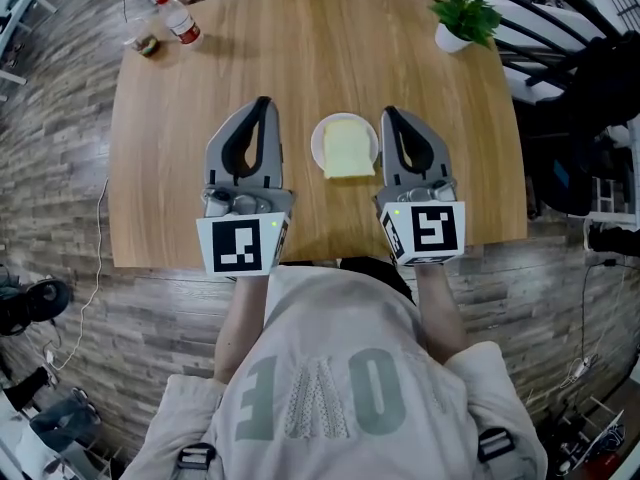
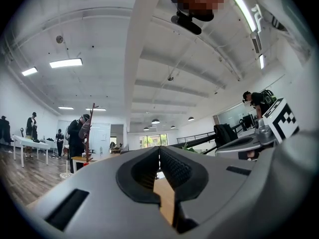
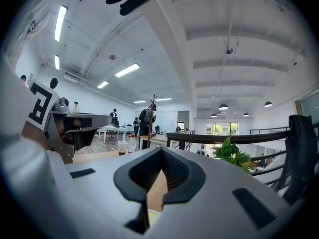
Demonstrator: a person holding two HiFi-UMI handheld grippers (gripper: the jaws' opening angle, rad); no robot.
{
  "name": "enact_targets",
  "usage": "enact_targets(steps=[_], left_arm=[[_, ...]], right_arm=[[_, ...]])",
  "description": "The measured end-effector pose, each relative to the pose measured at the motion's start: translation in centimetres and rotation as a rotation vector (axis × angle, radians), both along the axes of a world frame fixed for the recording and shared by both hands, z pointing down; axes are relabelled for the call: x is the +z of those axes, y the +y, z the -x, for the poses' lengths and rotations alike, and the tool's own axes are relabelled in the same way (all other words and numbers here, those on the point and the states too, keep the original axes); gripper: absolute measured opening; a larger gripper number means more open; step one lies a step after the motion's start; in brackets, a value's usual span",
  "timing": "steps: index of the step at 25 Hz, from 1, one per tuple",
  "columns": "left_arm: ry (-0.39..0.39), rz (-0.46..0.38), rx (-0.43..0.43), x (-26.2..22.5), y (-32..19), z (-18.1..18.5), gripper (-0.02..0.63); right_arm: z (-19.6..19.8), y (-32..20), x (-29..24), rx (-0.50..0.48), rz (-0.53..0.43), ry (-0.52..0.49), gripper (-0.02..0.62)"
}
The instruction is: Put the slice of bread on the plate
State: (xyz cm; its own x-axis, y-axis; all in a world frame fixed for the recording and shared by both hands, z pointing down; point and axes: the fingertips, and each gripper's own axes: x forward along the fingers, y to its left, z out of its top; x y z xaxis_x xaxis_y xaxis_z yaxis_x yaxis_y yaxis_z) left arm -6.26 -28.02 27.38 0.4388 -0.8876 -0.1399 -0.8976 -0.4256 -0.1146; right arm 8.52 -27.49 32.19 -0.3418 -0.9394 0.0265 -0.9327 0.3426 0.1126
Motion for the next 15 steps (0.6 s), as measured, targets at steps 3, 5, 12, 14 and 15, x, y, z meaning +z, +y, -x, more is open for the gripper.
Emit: enact_targets(steps=[3, 5, 12, 14, 15], left_arm=[[-0.009, -0.009, 0.004, -0.16, 0.15, -0.44, 0.008], [-0.015, -0.011, 0.009, -0.17, 0.22, -0.75, 0.008], [-0.017, -0.005, 0.012, -0.1, 0.39, -0.87, 0.008], [-0.018, -0.01, 0.005, -0.24, 0.42, -0.62, 0.008], [-0.018, -0.013, 0.001, -0.33, 0.42, -0.49, 0.008]], right_arm=[[-0.28, 0.08, -0.03, -0.001, -0.006, 0.01, 0.015], [-0.56, 0.14, 0.03, 0.008, -0.002, 0.005, 0.015], [-0.55, 0.67, 0.39, 0.007, 0.002, 0.005, 0.015], [-0.42, 0.73, 0.26, 0.001, -0.002, 0.008, 0.015], [-0.39, 0.72, 0.15, -0.001, -0.004, 0.011, 0.015]])
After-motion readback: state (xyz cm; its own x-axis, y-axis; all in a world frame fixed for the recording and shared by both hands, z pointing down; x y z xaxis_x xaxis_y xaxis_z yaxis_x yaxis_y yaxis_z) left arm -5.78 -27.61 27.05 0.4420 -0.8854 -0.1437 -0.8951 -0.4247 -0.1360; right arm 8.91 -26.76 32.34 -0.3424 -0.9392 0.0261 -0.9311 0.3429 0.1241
